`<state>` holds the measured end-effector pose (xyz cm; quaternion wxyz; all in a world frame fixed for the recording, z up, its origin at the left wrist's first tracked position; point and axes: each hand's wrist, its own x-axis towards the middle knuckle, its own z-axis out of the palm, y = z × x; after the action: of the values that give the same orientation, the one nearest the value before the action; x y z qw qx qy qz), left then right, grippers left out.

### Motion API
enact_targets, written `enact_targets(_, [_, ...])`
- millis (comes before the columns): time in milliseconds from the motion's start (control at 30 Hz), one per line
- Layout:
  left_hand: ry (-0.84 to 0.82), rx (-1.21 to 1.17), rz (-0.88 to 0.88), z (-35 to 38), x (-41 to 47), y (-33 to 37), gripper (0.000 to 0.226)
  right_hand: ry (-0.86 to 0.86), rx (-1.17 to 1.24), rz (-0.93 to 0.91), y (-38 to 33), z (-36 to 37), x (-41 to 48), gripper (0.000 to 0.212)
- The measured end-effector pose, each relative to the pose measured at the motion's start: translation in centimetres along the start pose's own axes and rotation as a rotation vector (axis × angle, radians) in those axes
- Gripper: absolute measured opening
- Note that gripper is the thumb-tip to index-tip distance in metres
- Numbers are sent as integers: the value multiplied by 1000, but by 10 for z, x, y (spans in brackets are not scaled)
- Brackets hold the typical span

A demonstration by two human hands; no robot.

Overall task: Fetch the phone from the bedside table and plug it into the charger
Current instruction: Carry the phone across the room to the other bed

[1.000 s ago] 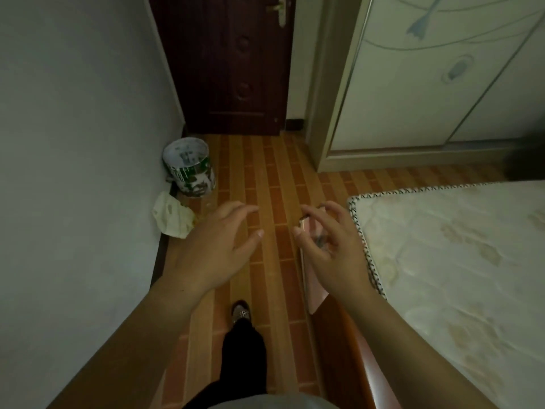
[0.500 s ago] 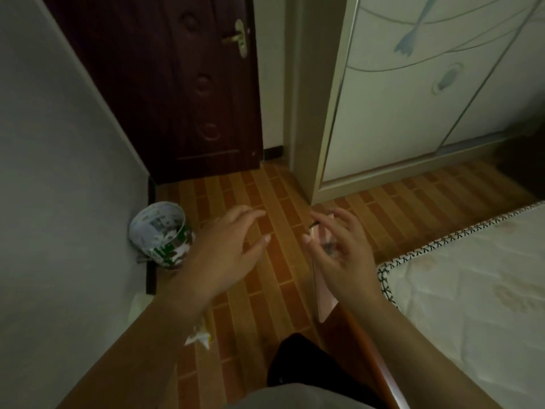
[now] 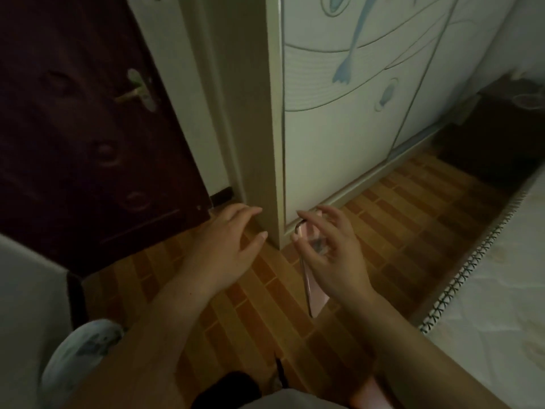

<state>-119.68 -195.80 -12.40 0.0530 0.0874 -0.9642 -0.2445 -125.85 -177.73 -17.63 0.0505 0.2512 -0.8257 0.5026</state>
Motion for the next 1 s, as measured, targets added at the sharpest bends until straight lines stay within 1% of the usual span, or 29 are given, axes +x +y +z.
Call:
enact_targets(100, [-37, -27, 72, 9, 69, 5, 46, 45, -24, 56, 25, -8, 46, 40])
enact_targets(167, [-58, -65, 151, 20, 118, 14, 44, 89, -65, 75, 47, -16, 76, 40])
enact_targets(333, [-116, -102, 366, 51, 244, 42, 42, 263, -136, 149, 107, -43, 162, 40])
enact_targets(467, [-178, -69, 519, 73, 349, 81, 42, 407, -203, 227, 141, -78, 229, 39])
enact_targets(600, [-270, -92, 677, 106, 437, 134, 43, 556, -260, 317, 182, -126, 270, 35])
enact_targets(800, [-393, -110, 877, 179, 541, 230, 45, 714, -343, 459, 261, -208, 306, 33])
enact_targets(900, [-422, -98, 944, 224, 594, 286, 45, 772, -374, 488, 313, -257, 332, 35])
enact_targets(1000, [-415, -94, 971, 269, 650, 348, 46, 812, -373, 485, 363, -316, 366, 35])
